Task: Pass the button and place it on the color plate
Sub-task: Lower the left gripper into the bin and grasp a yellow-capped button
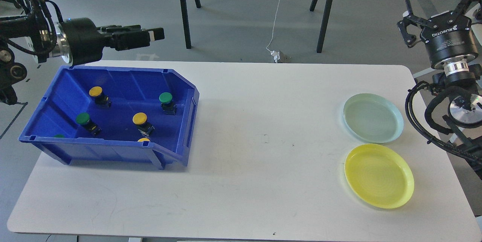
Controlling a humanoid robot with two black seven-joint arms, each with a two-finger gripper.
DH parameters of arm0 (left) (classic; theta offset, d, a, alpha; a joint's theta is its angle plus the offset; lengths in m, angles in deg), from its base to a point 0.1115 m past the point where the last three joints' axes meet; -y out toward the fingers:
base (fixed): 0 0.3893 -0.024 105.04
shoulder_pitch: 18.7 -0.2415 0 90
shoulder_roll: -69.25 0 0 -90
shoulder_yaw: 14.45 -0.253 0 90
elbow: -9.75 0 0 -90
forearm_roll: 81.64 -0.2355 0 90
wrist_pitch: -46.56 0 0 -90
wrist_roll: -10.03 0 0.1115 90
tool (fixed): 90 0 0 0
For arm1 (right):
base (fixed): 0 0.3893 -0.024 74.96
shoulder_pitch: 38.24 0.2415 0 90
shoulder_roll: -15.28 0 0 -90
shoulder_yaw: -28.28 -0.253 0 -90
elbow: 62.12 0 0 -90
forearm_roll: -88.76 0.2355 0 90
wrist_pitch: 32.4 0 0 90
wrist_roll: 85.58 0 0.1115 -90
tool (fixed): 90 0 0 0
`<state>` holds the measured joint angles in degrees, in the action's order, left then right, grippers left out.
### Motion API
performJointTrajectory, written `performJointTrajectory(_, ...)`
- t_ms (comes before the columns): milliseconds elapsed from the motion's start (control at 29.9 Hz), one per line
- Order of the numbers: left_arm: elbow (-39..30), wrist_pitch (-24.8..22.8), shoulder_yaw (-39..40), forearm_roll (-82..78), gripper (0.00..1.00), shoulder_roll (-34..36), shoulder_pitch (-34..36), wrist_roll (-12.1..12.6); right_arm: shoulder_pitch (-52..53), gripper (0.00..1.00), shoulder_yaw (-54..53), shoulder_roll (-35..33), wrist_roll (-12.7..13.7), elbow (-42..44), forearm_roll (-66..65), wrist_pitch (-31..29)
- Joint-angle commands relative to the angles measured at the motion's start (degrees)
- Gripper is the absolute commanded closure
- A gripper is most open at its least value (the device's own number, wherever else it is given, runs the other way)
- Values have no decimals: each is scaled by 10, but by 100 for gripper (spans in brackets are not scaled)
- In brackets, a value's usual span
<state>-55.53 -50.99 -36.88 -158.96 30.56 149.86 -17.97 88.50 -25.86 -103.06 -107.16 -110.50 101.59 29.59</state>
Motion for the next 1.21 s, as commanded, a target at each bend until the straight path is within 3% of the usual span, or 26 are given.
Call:
performJointTrajectory(0,45,23,-57,-49,0,-28,-31,0,-6,1,0,-3,0,0,0,0)
performJointTrajectory(100,70,49,-55,-49,0,-51,-73,0,-11,1,-1,-4,0,2,0,0)
performJointTrajectory(335,134,49,-56,-48,1,-102,-119,0,-16,1,-1,-4,0,9,0,0)
performJointTrajectory(803,210,49,-55,-41,3,-141,-148,0,-32,1,-3,-5,-1,9,0,0)
performJointTrajectory(1172,228,49,-54,-35,5,-164,-162,0,-34,1,-4,-11,-1,9,0,0)
